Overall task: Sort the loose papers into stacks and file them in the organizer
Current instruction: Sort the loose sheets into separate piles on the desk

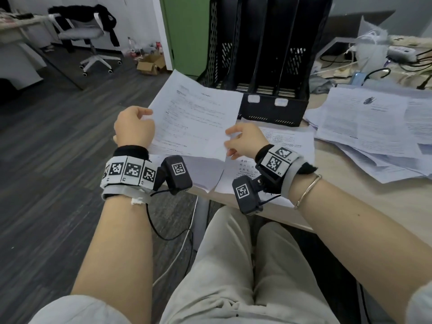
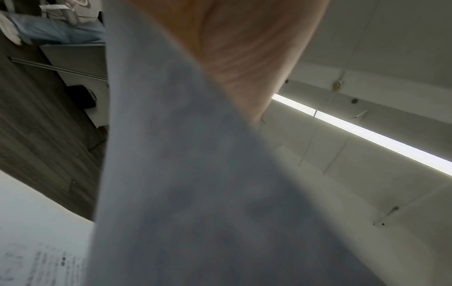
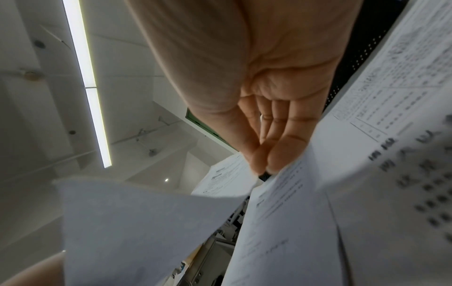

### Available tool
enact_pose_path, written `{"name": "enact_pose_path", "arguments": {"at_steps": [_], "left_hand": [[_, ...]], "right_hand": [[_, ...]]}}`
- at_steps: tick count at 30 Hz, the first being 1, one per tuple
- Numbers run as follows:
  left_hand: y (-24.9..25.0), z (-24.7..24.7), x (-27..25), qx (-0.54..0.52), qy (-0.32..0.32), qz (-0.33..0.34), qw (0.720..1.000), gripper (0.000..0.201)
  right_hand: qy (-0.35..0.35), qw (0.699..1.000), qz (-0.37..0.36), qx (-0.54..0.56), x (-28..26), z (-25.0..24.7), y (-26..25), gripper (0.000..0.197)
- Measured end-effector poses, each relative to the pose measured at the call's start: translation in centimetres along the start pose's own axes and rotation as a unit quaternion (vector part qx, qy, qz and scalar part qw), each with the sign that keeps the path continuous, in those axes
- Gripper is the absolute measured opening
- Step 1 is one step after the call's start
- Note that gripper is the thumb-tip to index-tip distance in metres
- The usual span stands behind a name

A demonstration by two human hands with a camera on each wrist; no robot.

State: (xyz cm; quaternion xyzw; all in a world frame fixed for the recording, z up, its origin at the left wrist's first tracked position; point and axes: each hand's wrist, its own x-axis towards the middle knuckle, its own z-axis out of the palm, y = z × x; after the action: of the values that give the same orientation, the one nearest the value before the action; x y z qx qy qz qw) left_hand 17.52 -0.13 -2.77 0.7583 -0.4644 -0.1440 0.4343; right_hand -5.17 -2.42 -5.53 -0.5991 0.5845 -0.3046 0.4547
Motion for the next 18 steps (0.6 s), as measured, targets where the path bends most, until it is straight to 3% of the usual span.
{"name": "enact_pose_path", "arguments": {"at_steps": [6,11,18], "left_hand": [[-0.3,0.1,-0.6,-0.024,-0.028,0.016,0.999,0.034],[0.6,1.4,-1.8,-0.063,-0.088,0.038,0.993,0.029],[3.9,4.2,-3.6,-0.102,-0.150,0.076,0.980,0.025]], "right_hand": [[-0.021,0.999,0.043,0.025,-0.6,1.0,0.7,0.037],[-0.058,0.996,0.066,0.035,-1.9,0.7,0.7,0.033],[-0.014,0.999,0.021,-0.025,-3.0,-3.6,0.3,0.026]]}}
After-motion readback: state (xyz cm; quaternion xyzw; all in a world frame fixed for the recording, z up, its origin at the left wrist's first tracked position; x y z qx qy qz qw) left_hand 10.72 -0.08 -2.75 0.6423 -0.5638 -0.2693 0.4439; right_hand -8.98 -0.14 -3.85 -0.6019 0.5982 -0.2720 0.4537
